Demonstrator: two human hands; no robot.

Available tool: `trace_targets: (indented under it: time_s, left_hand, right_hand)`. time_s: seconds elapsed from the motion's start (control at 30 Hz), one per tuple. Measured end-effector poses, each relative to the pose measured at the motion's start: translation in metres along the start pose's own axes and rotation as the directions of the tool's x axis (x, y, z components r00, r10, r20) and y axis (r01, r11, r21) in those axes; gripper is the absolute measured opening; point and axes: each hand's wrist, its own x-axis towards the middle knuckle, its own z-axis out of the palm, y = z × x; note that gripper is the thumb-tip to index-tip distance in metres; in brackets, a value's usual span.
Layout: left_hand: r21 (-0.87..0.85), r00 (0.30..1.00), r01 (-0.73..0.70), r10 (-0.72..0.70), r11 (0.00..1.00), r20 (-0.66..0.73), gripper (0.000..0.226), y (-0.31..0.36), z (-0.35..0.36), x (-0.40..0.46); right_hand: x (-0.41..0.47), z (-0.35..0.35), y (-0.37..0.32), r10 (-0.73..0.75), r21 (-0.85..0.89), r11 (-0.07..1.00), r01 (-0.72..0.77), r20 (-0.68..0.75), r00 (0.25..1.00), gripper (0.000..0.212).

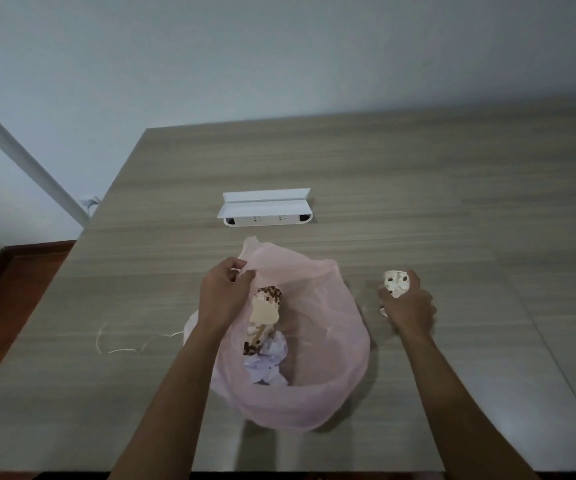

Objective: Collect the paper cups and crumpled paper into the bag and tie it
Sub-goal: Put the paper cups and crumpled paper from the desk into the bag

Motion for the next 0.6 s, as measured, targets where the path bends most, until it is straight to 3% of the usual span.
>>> trace_targets:
  time_s: [0.17,0.37,0.47,0.6]
  left_hand:
    - [-0.019,0.998,0.022,-0.023,1.000,-0.062,0.009,-0.012,-0.019,0.002]
    - [-0.003,0.992,0.063,-0.063,0.998,-0.105,0.010,-0.016,-0.030,0.008]
    - [0.007,0.993,0.066,-0.065,0.998,-0.099,0.010,-0.014,-0.027,0.011]
    - [0.015,0.996,0.060,-0.059,0.998,-0.071,0.012,-0.008,-0.016,0.013]
  right_hand:
    - [0.006,0.012,0.022,-0.029,0.090,0.996,0.021,0.089,0.996,0.074]
    - [0.006,0.006,0.017,-0.058,0.259,0.964,0.053,0.012,0.998,0.066]
    - [-0.010,-0.014,-0.006,-0.006,0.512,0.859,-0.015,0.039,0.999,0.070]
    - [-0.052,-0.050,-0.048,-0.204,0.650,0.752,0.107,0.075,0.976,0.052]
